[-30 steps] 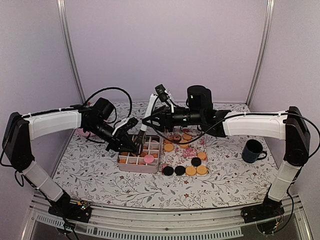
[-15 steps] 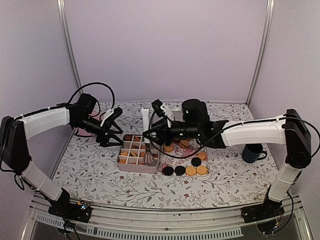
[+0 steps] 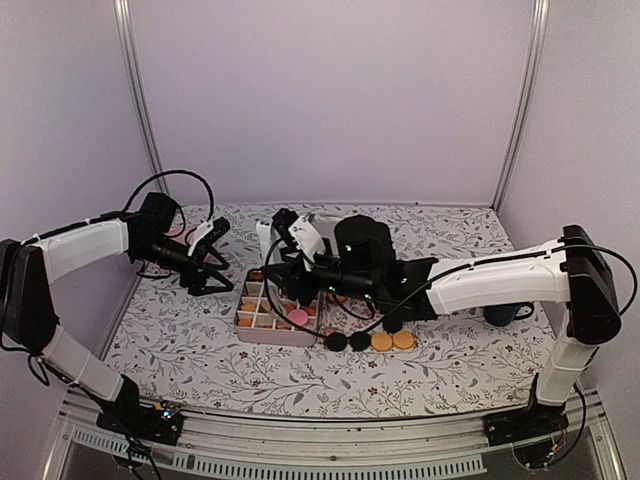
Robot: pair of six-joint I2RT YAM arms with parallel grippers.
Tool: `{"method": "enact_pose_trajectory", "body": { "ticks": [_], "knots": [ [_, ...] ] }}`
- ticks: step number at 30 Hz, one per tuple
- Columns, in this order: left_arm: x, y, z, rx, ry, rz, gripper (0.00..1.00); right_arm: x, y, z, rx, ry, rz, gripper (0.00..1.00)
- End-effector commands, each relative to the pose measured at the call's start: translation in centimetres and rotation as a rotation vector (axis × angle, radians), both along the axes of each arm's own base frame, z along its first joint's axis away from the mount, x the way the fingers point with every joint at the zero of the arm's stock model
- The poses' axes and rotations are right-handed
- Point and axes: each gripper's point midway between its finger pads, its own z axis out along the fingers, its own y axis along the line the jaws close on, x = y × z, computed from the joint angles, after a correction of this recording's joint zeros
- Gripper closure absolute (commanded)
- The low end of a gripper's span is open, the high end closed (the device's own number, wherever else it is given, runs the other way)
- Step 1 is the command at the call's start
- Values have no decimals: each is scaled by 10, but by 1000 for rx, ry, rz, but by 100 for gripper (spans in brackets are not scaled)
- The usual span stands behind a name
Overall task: Pack the cookies
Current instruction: Adjust the fake cookies in the empty pocket of the box.
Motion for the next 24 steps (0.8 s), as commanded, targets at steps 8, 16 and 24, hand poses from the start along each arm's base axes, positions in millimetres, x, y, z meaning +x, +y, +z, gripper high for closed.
{"method": "enact_pose_trajectory", "body": {
  "ticks": [8,16,24],
  "knots": [
    [2,22,3,7,-18,47,15,-2,28,2,-84,-216,-180,57],
    [3,23,6,-1,-24,50,15,-6,39,-15,-162,-272,-217,59],
    [4,23,7,-4,-26,49,16,-12,34,-28,-191,-256,-229,61]
  ]
}}
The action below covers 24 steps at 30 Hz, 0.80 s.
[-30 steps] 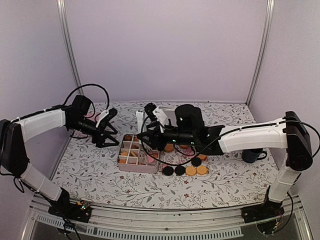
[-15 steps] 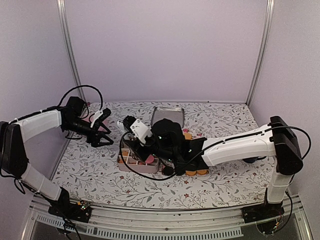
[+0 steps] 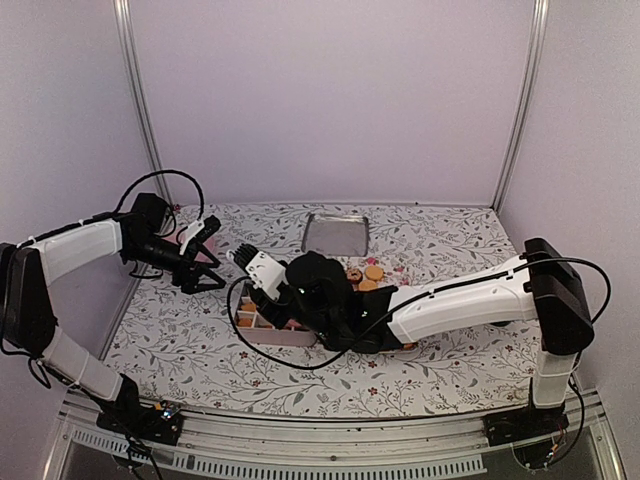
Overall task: Pack the cookies
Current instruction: Adjust the fake cookies in the empty pocket of the box.
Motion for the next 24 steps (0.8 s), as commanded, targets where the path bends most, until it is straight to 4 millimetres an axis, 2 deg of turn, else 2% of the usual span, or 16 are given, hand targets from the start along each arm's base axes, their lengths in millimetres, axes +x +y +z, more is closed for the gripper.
{"method": "enact_pose_trajectory", "body": {
  "ticks": [1,11,24],
  "knots": [
    [-3,2,8,-20,-15,-8,16,-3,0,2,12,-4,-24,61],
    [-4,0,9,-29,-11,-13,17,-11,-2,-5,12,21,-28,61],
    [-5,0,9,-33,-9,-17,17,-9,-7,-19,-15,29,-50,61]
  ]
}}
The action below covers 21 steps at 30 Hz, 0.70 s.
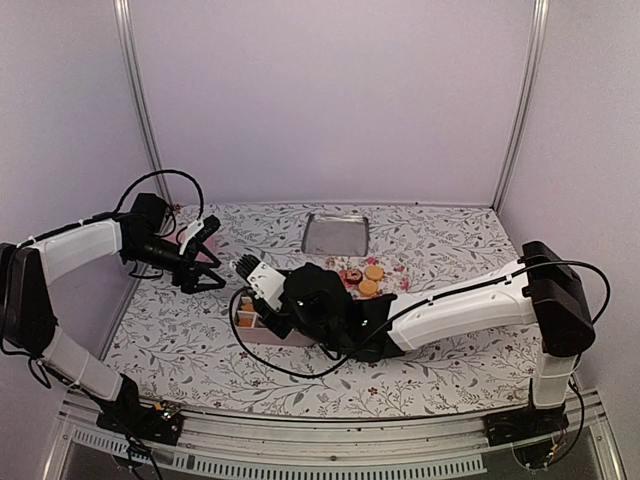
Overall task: Pack the cookies
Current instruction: Adjust the fake cookies in the empty pocket of the box.
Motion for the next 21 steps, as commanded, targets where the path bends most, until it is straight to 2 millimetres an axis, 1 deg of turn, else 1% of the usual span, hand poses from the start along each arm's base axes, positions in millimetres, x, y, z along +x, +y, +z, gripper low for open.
{"method": "enact_pose_trajectory", "body": {
  "ticks": [1,8,11,13,16,19,21],
  "knots": [
    [-3,1,7,-17,-8,-7,17,-2,-3,-3,15,10,-21,61],
    [-5,0,10,-32,-11,-17,17,-2,-6,-9,13,25,-28,61],
    [-4,0,10,-32,-9,-16,17,0,-8,-5,25,25,-45,62],
    [-5,-1,10,-32,-6,-16,17,2,-10,0,40,19,-63,67],
    [-5,-1,11,-35,-7,-17,18,6,-14,14,72,3,-93,78],
    [-5,-1,10,-36,-5,-17,18,7,-17,28,104,-16,-102,86],
    [-5,-1,10,-37,-4,-16,18,7,-17,35,116,-28,-102,89]
  ]
}}
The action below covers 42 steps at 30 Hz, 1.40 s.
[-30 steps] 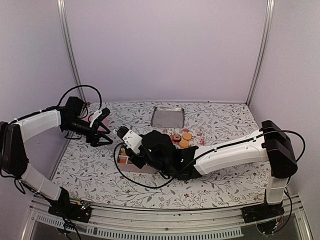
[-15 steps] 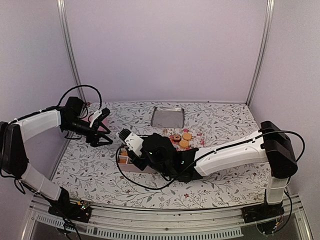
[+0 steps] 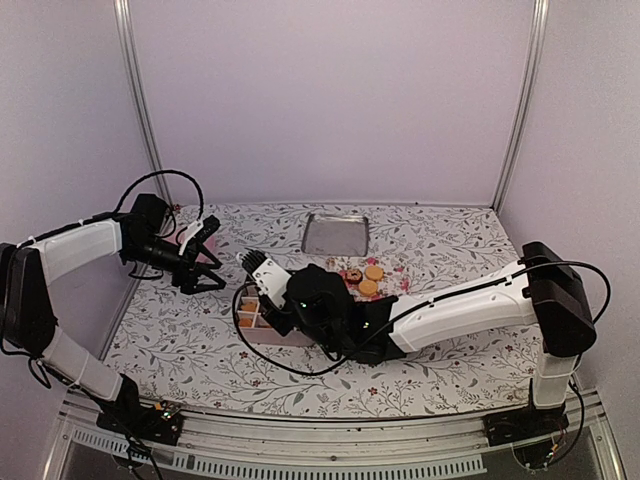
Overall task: Pack the cookies
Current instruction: Adjust the fake cookies in the empty pocket of the box.
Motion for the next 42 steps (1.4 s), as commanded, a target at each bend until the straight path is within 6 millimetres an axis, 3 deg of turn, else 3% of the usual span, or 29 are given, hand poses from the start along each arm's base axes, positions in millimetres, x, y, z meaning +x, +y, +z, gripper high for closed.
{"method": "enact_pose_trajectory", "body": {
  "ticks": [1,7,14,25,26,36,42],
  "knots": [
    [-1,2,9,-18,-17,-1,18,0,-9,36,85,-31,-32,90],
    [-2,1,9,-19,-17,-1,18,6,-20,53,119,-56,-71,100],
    [-1,0,11,-29,-16,-4,18,9,-33,76,187,-55,-75,100],
    [2,1,13,-24,-23,0,18,3,-46,88,268,4,-56,100],
    [2,1,13,-23,-22,2,18,1,-48,79,255,17,-55,100],
    [5,3,11,-3,-20,16,15,3,-44,53,237,69,-54,100],
    [5,3,12,-3,-23,18,15,11,-45,45,261,113,-52,100]
  ]
}}
